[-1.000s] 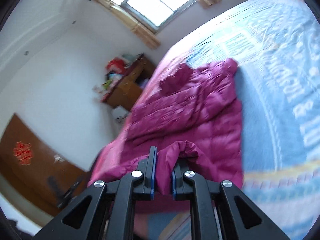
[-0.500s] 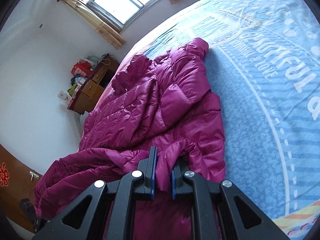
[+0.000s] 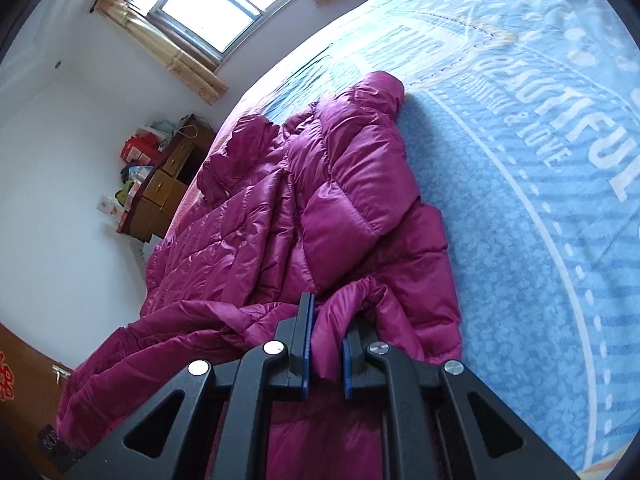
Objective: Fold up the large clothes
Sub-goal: 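Grasp the jacket hem with the left tool while the right tool lifts it toward the collar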
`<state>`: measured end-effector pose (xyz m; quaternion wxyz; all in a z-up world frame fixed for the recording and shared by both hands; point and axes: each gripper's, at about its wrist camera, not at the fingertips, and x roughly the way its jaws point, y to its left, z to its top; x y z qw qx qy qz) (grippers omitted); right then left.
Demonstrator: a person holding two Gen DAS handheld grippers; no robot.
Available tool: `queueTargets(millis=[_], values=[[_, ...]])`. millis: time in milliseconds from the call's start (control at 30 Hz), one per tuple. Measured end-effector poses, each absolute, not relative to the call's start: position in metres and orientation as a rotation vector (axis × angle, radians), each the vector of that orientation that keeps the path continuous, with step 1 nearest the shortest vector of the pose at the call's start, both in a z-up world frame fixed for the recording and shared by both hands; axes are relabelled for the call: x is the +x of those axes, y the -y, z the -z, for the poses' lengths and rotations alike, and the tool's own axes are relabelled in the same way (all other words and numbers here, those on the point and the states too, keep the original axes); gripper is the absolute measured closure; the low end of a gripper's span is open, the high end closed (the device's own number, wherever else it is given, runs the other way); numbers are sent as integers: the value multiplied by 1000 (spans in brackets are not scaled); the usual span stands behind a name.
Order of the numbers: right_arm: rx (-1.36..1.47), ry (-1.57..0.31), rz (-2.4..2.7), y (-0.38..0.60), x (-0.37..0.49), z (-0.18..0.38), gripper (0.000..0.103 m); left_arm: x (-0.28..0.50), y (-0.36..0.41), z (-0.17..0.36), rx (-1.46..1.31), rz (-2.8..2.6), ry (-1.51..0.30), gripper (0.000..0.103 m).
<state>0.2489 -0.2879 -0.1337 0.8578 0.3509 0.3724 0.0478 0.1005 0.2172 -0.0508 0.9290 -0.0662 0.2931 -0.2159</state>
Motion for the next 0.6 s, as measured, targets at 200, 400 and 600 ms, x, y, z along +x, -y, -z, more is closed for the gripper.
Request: queueTargets(millis=[200, 400, 600], values=[[730, -780, -107, 286, 252, 133, 92, 113, -177, 51, -79, 589, -582, 0], [778, -681, -221, 292, 238, 115, 89, 161, -128, 76, -47, 518, -676, 9], [761, -571, -292, 309, 197, 79, 26, 179, -122, 86, -139, 517, -735, 38]])
